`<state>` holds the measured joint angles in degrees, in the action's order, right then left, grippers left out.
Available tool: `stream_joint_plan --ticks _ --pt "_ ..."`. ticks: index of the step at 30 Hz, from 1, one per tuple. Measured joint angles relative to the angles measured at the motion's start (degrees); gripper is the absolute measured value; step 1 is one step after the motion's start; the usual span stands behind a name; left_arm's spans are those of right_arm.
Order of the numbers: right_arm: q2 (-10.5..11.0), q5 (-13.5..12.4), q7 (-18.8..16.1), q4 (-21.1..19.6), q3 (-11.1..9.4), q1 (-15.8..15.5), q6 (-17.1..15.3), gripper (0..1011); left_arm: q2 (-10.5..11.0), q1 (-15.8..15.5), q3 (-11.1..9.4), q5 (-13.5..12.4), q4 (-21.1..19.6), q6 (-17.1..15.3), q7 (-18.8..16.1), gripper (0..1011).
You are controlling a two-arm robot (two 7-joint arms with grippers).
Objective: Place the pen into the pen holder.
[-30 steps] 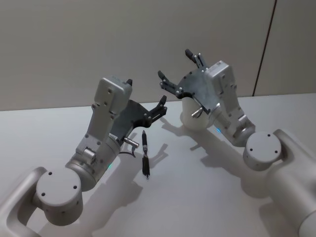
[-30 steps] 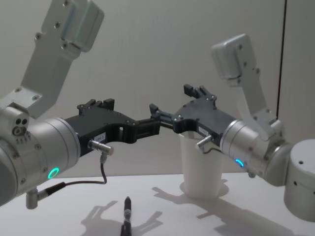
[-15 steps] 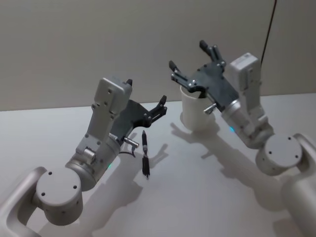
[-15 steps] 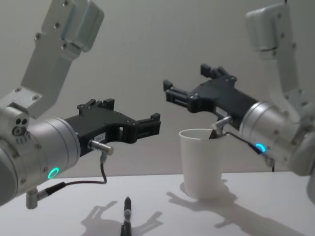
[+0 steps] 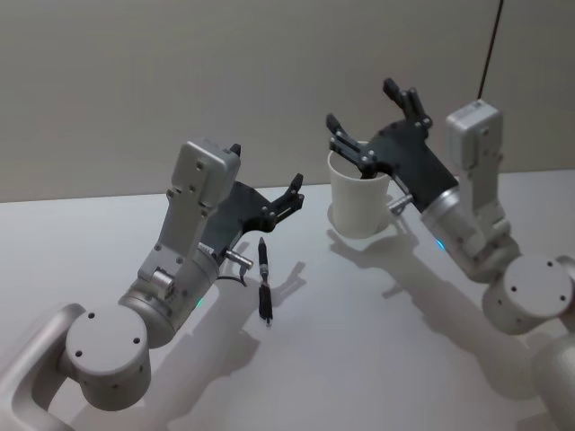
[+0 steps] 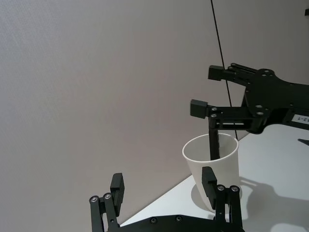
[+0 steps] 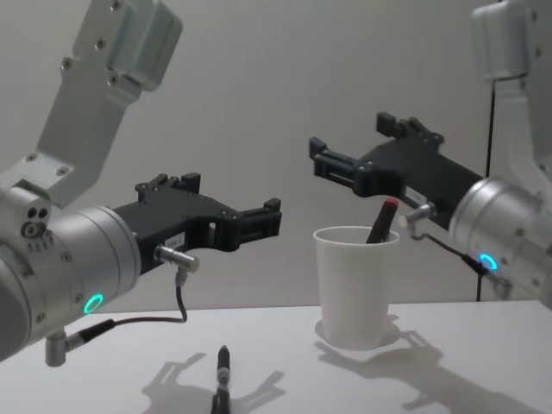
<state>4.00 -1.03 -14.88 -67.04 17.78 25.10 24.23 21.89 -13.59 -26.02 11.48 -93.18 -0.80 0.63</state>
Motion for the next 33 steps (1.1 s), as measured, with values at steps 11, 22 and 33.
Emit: stream_joint_plan --ticks 11,22,33 --pt "3.52 -3.59 2.6 -7.87 -1.15 -5.97 -6.13 1001 0.0 0.0 0.0 0.0 0.0 0.0 0.0 1001" --pt "7.03 -7.11 5.1 -15.68 -2.24 -11.9 -12.03 1002 0.0 0.0 0.0 0.0 0.0 0.0 0.0 1001" --pt "10.59 -10.71 7.69 -23.69 -3.4 -17.96 -18.11 1001 0.0 0.0 0.0 0.0 0.0 0.0 0.0 1001"
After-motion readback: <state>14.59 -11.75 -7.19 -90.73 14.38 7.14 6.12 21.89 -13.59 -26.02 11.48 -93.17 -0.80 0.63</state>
